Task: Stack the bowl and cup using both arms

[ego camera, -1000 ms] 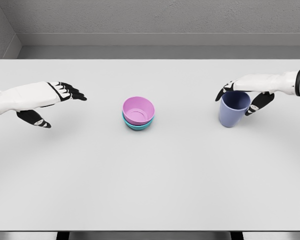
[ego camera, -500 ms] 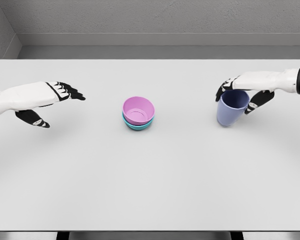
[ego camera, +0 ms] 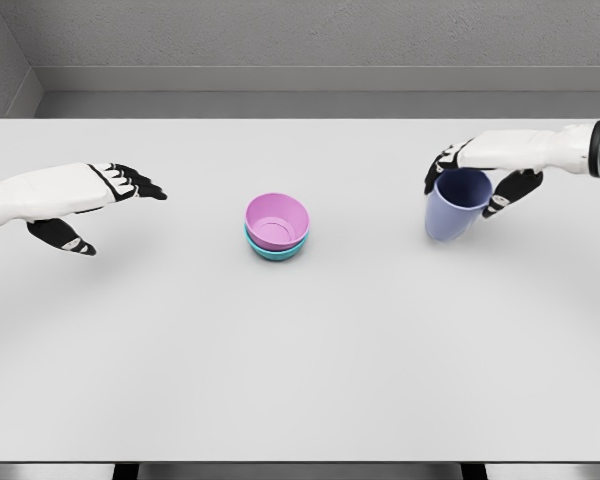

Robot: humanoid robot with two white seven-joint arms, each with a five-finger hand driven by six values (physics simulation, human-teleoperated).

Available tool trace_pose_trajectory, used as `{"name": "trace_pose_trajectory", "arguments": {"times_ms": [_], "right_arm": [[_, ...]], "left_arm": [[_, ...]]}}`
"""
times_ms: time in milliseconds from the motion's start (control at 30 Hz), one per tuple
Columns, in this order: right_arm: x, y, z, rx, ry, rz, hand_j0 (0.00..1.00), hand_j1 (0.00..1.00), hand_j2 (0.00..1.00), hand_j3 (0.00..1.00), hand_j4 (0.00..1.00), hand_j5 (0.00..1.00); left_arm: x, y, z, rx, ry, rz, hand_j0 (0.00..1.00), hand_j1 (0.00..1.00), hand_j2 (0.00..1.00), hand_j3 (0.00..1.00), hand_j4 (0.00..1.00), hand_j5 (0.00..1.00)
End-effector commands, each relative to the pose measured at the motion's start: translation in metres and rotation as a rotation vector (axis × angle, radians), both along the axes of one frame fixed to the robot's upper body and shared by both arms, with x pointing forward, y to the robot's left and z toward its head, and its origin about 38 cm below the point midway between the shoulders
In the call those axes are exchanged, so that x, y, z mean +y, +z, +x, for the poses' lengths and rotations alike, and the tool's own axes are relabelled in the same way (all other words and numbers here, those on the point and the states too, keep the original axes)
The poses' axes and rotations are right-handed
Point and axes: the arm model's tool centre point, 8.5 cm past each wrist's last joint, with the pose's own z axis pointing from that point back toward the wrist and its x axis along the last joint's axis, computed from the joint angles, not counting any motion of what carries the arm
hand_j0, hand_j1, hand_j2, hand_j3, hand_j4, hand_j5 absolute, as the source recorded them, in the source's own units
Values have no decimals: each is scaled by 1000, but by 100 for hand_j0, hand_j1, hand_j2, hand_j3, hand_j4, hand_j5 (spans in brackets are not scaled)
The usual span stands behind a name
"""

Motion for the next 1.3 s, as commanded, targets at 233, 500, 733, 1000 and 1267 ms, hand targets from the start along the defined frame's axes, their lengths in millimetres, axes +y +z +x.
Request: {"name": "trace_pose_trajectory", "arguments": {"times_ms": [233, 500, 733, 1000, 1267], "right_arm": [[15, 6, 4, -13, 27, 20, 63, 63, 63, 63, 63, 63], [34, 16, 9, -35, 59, 38, 62, 62, 62, 62, 62, 62], [51, 21, 13, -47, 87, 53, 62, 62, 62, 62, 62, 62], [69, 29, 17, -64, 117, 67, 61, 61, 61, 61, 61, 61], [87, 34, 20, -72, 146, 83, 61, 61, 61, 61, 61, 61]], "left_arm": [[1, 1, 0, 3, 4, -7, 100, 100, 100, 100, 100, 100], [1, 1, 0, 2, 4, -6, 100, 100, 100, 100, 100, 100], [1, 1, 0, 1, 4, -6, 100, 100, 100, 100, 100, 100], [1, 1, 0, 2, 4, -6, 100, 100, 100, 100, 100, 100], [1, 1, 0, 2, 4, -4, 100, 100, 100, 100, 100, 100]]}}
